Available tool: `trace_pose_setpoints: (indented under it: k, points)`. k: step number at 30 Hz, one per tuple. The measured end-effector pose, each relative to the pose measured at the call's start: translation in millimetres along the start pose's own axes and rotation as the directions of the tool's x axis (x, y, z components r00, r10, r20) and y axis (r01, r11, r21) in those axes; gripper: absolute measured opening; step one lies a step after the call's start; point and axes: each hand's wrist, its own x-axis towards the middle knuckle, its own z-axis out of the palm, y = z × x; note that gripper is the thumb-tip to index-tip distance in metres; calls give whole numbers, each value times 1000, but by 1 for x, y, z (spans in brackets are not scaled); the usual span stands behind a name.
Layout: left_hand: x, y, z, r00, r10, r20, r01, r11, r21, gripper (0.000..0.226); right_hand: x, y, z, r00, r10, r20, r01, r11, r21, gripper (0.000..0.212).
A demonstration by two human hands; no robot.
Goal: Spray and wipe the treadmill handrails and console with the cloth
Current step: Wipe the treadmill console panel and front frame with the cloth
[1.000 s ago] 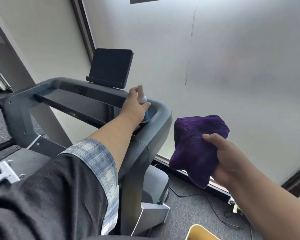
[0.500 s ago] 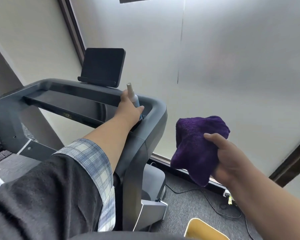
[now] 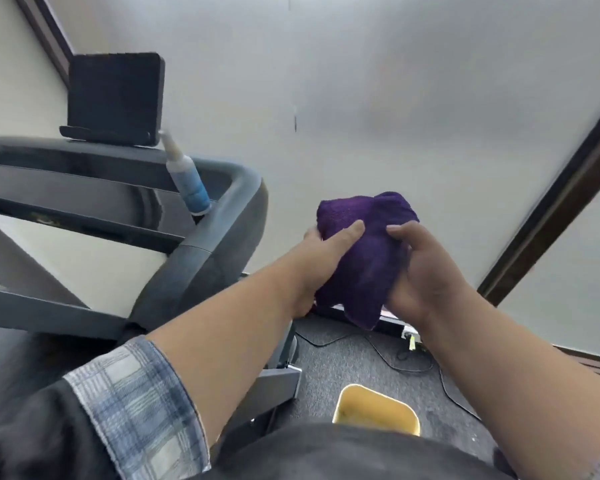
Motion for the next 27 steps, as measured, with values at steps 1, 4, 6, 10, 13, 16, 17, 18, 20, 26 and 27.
trace_pose_setpoints:
  k: [1,4,6,10,13,16,17,18,20,26,27]
  points:
    - [9,-13,3,998,-9,57,13,998,-66,48,-2,-1,-11,1000,11,0,-11,1000,-3,36]
    - [30,-53,14,996,-25,82,37,989,-144,32,-6,4,-55,993,78,-84,-88,989,-121,38]
    - [44,-87,25,994,-83,64,88,992,-91,39,-9,16,-91,973,85,-215,-132,968,-216,38]
    - [70,-163,49,990,-141,-23,142,983,114,44,-14,57,-176,862,98,-498,-279,911,-305,29]
    - [90,-228,66,977,-210,-40,213,946,245,52,-26,103,-244,768,123,-629,-414,844,-341,32]
    - [106,-301,81,939,-343,-34,336,889,311,59,-38,155,-302,687,209,-696,-540,788,-297,37]
    - [112,-326,84,921,-389,-37,379,868,320,58,-40,171,-318,657,240,-715,-577,770,-272,41]
    - [117,-350,87,902,-428,-45,418,847,329,56,-39,185,-331,625,267,-734,-612,751,-247,48]
    - [130,-394,88,870,-488,-62,478,809,341,52,-32,211,-357,578,304,-757,-660,720,-215,64]
    - [202,-507,89,878,-469,-96,454,752,478,48,14,289,-447,563,313,-765,-681,700,-215,83]
    - [214,-525,88,879,-470,-80,445,746,496,50,20,300,-462,559,321,-765,-678,709,-197,82]
